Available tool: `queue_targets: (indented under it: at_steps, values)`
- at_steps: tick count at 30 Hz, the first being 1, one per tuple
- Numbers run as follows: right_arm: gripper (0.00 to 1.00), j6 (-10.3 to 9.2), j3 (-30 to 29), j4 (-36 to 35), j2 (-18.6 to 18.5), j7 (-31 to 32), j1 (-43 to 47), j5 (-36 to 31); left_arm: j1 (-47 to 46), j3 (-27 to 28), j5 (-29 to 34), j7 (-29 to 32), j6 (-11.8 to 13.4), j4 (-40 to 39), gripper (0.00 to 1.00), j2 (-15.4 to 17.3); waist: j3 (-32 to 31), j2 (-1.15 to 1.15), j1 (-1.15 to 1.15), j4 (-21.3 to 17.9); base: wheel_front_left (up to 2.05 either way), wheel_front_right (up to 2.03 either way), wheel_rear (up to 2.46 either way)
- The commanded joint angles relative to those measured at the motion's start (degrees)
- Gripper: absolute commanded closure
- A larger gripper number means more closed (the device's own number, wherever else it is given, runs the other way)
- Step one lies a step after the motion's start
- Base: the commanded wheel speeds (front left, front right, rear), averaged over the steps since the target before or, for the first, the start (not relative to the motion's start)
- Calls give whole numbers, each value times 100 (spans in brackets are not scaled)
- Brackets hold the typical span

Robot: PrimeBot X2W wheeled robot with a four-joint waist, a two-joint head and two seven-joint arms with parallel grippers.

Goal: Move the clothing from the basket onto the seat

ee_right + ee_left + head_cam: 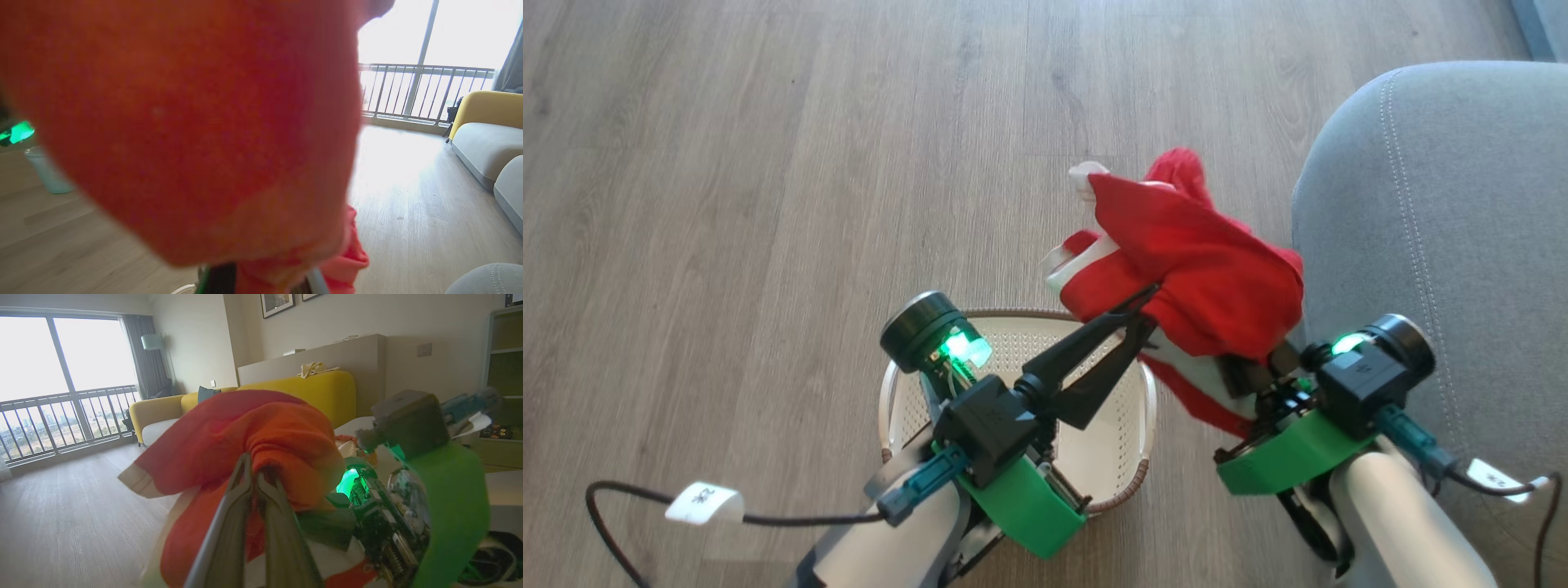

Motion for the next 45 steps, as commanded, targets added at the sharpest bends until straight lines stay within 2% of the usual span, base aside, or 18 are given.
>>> queue_targets:
  at_steps: [1,19,20,21,22,32,42,45]
  values:
    - [100,-2,-11,-259,84,-14,-74,56,-122,184,-7,-54,-4,-117,100,94,-5,0,0,2,0,0,0]
    - [100,-2,-564,-490,214,-14,-51,172,3,33,-7,-54,-4,434,99,305,24,0,0,-87,0,0,0]
    - [100,-2,-589,-496,216,-14,-49,163,7,29,-3,-54,-4,452,75,310,28,0,0,-91,0,0,0]
    - [100,-2,-620,-505,217,-14,-46,152,17,52,6,-54,-4,468,9,307,32,0,0,-94,0,0,0]
    - [100,-2,-660,-515,218,-14,-42,142,42,79,2,-54,-4,512,0,301,35,0,0,-97,0,0,0]
    - [100,-2,-1328,-683,239,-14,141,53,281,119,-20,-54,-4,809,0,351,57,0,0,-186,0,0,0]
    - [100,-2,-1784,-842,277,-14,247,-26,568,3,-103,-54,-4,821,0,470,157,0,0,-514,0,0,0]
    - [100,-2,-1862,-834,320,-14,309,-49,600,-58,101,-54,-4,925,0,546,175,0,0,-606,0,0,0]
